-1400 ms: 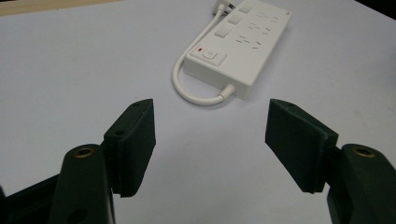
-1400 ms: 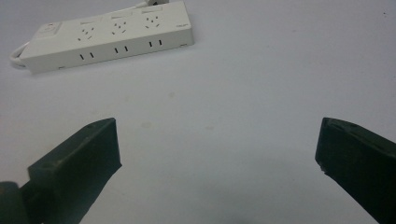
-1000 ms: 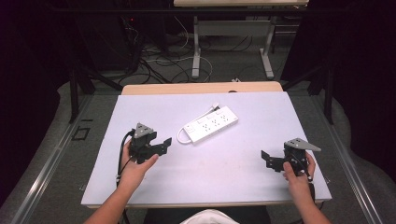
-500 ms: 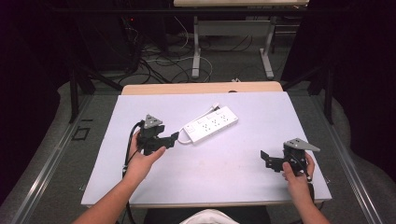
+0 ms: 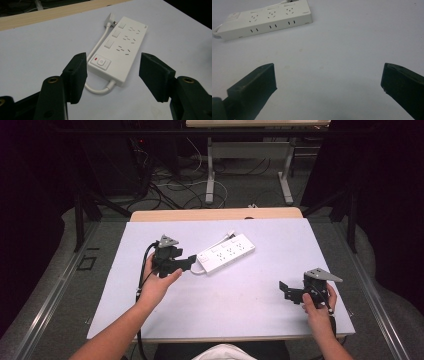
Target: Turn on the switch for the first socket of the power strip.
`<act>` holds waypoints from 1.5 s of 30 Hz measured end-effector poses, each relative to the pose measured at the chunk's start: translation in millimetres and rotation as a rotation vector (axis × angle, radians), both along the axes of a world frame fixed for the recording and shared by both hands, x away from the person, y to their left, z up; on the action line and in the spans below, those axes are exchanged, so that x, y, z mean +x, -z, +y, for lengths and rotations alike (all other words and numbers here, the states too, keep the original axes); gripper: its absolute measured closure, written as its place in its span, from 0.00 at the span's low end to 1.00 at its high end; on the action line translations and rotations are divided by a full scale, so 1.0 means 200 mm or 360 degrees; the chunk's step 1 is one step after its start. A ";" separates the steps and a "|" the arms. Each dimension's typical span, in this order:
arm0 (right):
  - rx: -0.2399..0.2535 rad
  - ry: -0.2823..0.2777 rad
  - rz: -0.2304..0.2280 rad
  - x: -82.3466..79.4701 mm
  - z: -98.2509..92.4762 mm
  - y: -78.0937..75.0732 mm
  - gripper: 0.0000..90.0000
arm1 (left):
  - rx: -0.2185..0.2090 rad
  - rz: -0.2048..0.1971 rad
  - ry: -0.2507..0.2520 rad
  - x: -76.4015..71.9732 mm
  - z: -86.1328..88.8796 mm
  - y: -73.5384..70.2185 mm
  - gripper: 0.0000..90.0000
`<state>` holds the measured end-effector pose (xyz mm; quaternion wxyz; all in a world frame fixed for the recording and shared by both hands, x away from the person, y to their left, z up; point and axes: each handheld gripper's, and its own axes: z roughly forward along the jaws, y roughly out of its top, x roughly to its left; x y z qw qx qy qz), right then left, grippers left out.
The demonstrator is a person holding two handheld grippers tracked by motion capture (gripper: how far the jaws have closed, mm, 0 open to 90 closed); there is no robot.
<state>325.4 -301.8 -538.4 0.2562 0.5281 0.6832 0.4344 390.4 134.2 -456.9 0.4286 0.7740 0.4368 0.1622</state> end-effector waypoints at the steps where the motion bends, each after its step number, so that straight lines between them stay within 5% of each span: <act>1: 0.0000 0.0000 0.0000 0.00 0.00 0.00 0.00 | -0.0008 0.0003 -0.0004 0.01 0.00 0.00 0.45; 22: 0.0005 -0.0020 0.0023 0.01 0.00 0.00 0.00 | -0.0011 0.0055 -0.0058 0.12 -0.01 -0.07 0.44; 32: 0.0006 -0.0026 0.0022 0.02 0.00 0.01 0.00 | -0.0063 0.0098 -0.0135 0.19 -0.01 -0.12 0.44; 45: 0.0019 -0.0028 0.0037 0.02 0.00 0.01 0.00 | -0.0007 0.0148 -0.0177 0.30 -0.08 -0.13 0.38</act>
